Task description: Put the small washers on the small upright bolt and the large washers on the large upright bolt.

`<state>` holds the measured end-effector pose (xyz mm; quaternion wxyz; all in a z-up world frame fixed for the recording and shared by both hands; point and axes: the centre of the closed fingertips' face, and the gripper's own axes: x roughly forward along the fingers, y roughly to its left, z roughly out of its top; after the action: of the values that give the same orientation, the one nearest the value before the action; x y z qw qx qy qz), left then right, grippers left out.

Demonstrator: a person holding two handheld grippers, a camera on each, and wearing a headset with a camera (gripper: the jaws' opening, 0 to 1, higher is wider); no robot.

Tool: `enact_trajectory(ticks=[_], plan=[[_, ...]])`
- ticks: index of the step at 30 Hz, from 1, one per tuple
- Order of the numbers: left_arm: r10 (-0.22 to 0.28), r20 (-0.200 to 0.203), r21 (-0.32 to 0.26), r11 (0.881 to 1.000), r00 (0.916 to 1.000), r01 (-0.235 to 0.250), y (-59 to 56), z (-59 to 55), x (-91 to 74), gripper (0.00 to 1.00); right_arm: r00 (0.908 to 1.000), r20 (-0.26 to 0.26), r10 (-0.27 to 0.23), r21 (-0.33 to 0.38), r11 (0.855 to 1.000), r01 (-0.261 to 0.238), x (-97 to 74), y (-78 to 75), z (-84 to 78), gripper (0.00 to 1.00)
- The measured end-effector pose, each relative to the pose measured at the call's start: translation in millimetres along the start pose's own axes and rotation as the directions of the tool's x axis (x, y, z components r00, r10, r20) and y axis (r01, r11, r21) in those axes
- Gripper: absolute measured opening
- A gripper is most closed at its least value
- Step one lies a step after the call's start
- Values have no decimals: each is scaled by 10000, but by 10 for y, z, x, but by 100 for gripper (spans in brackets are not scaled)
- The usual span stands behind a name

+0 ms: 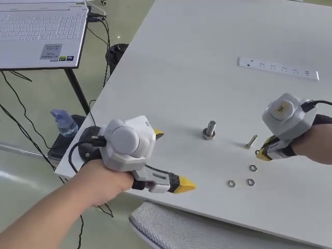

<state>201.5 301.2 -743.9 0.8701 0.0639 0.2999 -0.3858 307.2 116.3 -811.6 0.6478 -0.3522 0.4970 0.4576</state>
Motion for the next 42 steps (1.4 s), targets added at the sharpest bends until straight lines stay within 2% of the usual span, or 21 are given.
enact_trajectory(ticks=[10,16,27,42], plan=[[7,-231,64,10000,9997,-6,1,-33,4,85,9992,266,-286,239,9993,280,-58,-267,112,12],[-66,-262,76,9999,9996,68,-12,-21,38,85,9980,483,-403,209,9990,393,-85,-349,201,12],[-123,-251,58,9999,9996,124,16,-25,45,83,9985,436,-327,33,9995,326,-8,-369,283,12],[-156,-312,11,9999,9994,157,38,-25,62,83,9994,288,-197,-85,9998,200,60,-373,277,12]])
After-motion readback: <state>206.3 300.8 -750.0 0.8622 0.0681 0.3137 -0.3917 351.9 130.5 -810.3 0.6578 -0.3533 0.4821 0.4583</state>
